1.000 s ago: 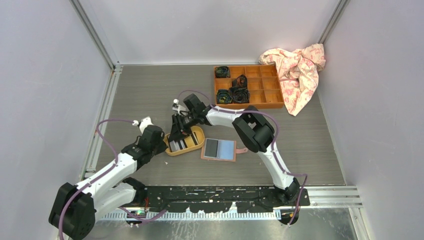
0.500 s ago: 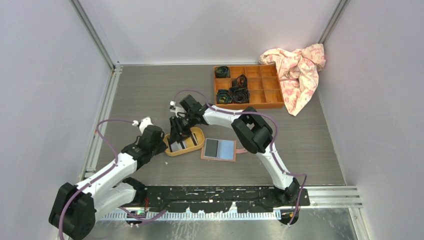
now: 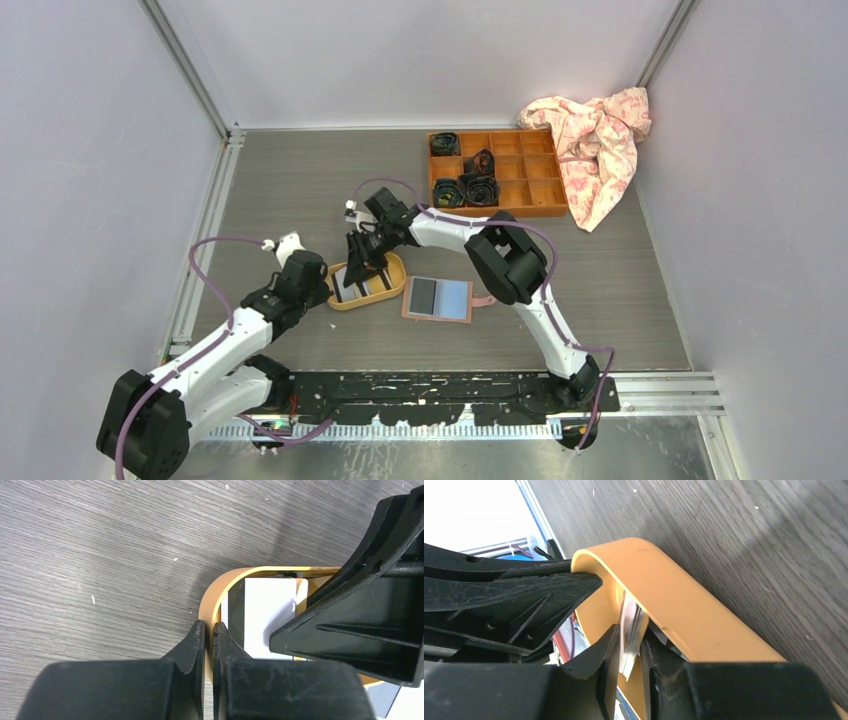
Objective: Put the credit cards into the card holder
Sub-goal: Pick up the credit card from the storage box.
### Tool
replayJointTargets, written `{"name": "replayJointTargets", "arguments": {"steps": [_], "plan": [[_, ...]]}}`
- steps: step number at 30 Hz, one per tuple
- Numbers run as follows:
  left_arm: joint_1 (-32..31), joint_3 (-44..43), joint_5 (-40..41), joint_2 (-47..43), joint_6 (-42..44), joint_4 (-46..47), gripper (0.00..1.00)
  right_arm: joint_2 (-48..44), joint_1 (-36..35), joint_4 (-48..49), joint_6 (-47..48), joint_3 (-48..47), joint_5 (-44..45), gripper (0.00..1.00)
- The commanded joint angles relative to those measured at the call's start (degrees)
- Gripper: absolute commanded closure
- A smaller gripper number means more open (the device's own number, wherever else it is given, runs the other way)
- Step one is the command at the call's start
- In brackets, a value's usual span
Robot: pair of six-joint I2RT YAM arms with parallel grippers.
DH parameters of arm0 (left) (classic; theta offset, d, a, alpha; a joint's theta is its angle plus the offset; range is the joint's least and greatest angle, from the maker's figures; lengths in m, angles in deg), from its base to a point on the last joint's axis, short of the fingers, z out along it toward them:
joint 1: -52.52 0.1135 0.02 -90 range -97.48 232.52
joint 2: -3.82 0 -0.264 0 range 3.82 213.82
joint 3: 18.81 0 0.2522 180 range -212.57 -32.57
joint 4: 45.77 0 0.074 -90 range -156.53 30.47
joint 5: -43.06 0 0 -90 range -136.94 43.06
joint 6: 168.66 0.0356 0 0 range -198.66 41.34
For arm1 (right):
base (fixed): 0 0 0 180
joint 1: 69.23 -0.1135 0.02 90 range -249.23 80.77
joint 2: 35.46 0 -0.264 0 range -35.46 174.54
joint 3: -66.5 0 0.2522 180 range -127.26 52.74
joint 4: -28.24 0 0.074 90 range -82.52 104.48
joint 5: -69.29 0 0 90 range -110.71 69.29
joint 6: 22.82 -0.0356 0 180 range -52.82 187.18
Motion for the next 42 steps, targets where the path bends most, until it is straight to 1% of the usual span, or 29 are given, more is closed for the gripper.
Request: {"name": "replayJointTargets", "arguments": {"steps": [1, 11, 15, 19, 24, 27, 42], "plan": [[-0.29, -4.28, 1.49, -2.64, 0.09, 5.49, 1.00, -0.31, 0.66, -2.61, 2.60, -1.53, 2.93, 0.74], [-0.28, -3.95, 2.60, -1.78, 0.95, 6.46, 1.00, -0.54, 2.51, 4.13, -2.44, 0.78, -2.25, 0.73], [-0.30, -3.81, 2.45, -1.81, 0.95, 6.73, 1.00, -0.21, 2.78, 5.19, -3.37, 1.20, -2.81, 0.74], [-0.24, -3.71, 1.83, -1.65, 0.99, 7.06, 1.00, 0.20, 2.76, 5.08, -3.38, 1.14, -2.81, 0.75], [-0.29, -3.71, 1.38, -1.57, 0.93, 7.25, 1.00, 0.56, 2.73, 5.04, -3.22, 1.12, -2.57, 0.80], [-0.24, -3.61, 1.12, -1.45, 0.86, 7.34, 1.00, 0.71, 2.70, 4.42, -2.72, 0.87, -2.14, 0.81], [-0.23, -3.81, -0.02, -1.20, 0.52, 7.85, 1.00, 1.63, 2.17, 2.67, -1.01, -0.15, -1.14, 0.80]]}}
